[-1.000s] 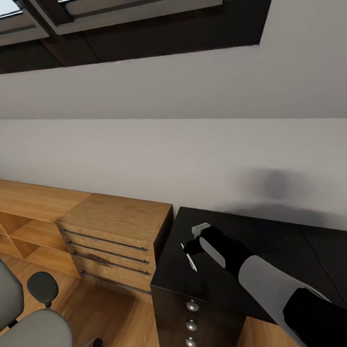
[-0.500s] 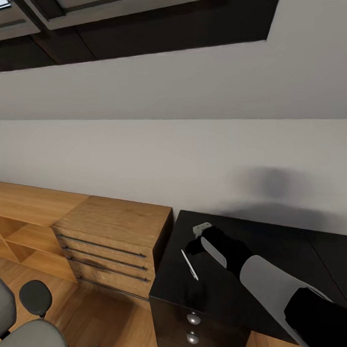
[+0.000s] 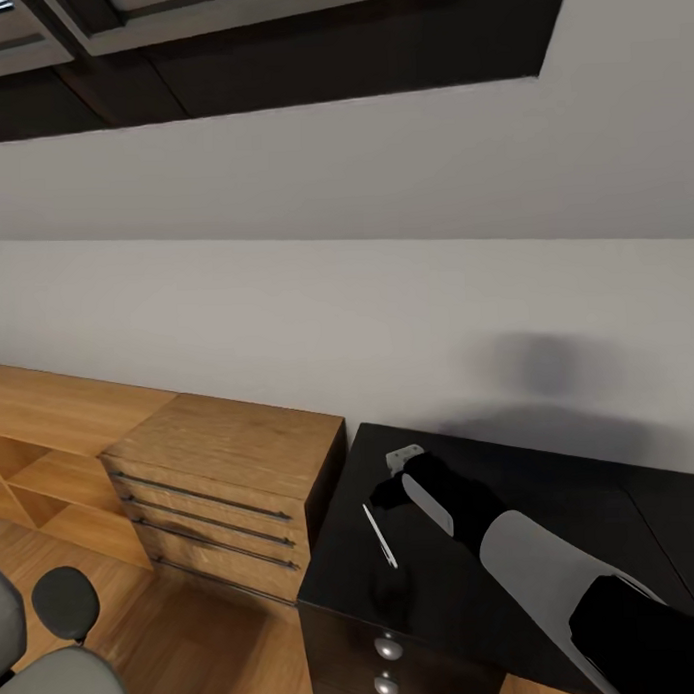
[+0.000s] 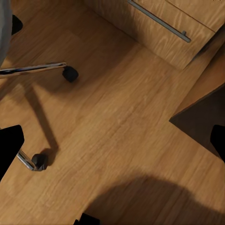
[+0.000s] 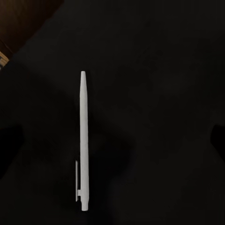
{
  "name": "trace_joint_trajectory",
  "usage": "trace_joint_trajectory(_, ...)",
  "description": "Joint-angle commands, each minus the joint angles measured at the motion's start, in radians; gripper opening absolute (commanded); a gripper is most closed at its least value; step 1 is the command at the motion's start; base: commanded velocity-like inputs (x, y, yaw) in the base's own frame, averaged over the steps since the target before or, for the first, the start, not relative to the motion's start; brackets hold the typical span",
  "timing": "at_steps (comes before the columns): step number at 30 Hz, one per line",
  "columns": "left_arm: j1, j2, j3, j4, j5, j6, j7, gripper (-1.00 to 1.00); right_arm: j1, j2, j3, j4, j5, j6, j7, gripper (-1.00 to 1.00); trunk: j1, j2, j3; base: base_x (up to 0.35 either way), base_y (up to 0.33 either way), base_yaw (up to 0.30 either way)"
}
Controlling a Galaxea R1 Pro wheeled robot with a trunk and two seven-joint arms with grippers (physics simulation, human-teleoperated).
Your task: In the bedroom, organize the workspace by keeping the computer under the desk, ensuring the monitor is on the desk, placing the keyboard on the desk next to the monitor, placing the mouse on the desk next to the keyboard, moving the folder from the swivel chair onto the desk next to the mouse, stacking the notebook on top of the folder with the pen on top of the notebook, and positioning the swivel chair next to the desk.
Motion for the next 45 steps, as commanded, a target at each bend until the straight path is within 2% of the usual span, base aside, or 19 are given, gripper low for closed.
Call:
trace_joint_trajectory(1,-0.001,-0.001,0.004,0.0,0.0,-0.003,-0.002,1.0,-0.001,-0.001,0.005,-0.001,-0.011,0.002,-0.009,1.0,0.0,-0.001,-0.001,0.021,0.0,0.0)
trace_joint_trajectory(3,-0.001,0.001,0.007,-0.001,0.001,-0.001,0.002,1.0,-0.001,-0.002,0.004,0.001,-0.006,0.002,-0.009,1.0,0.0,-0.001,-0.001,0.008,0.0,0.0)
trace_joint_trajectory(9,-0.001,0.001,0.008,-0.001,0.003,0.0,0.006,1.0,-0.001,-0.014,0.005,0.003,-0.004,0.005,-0.009,1.0,0.023,-0.043,-0.02,0.0,0.0,0.0)
trace_joint_trajectory(20,-0.001,0.001,0.008,-0.001,0.002,0.0,0.006,1.0,-0.001,-0.014,0.008,0.003,-0.008,0.013,-0.011,1.0,0.065,-0.12,-0.054,0.0,0.0,0.0)
trace_joint_trajectory(33,-0.001,-0.001,0.007,-0.001,0.002,0.0,0.006,1.0,-0.001,-0.007,0.011,0.003,-0.012,0.116,-0.012,1.0,0.115,-0.211,-0.095,0.0,0.0,0.0)
trace_joint_trajectory(41,-0.001,-0.001,0.007,-0.001,0.0,0.0,0.006,1.0,-0.001,-0.006,0.012,0.002,-0.013,0.154,-0.012,1.0,0.115,-0.211,-0.095,0.0,0.0,0.0)
trace_joint_trajectory(45,0.0,-0.001,0.007,-0.001,0.001,-0.001,0.006,1.0,-0.001,0.003,0.012,0.001,-0.013,0.175,-0.012,1.0,0.115,-0.211,-0.095,0.0,0.0,0.0)
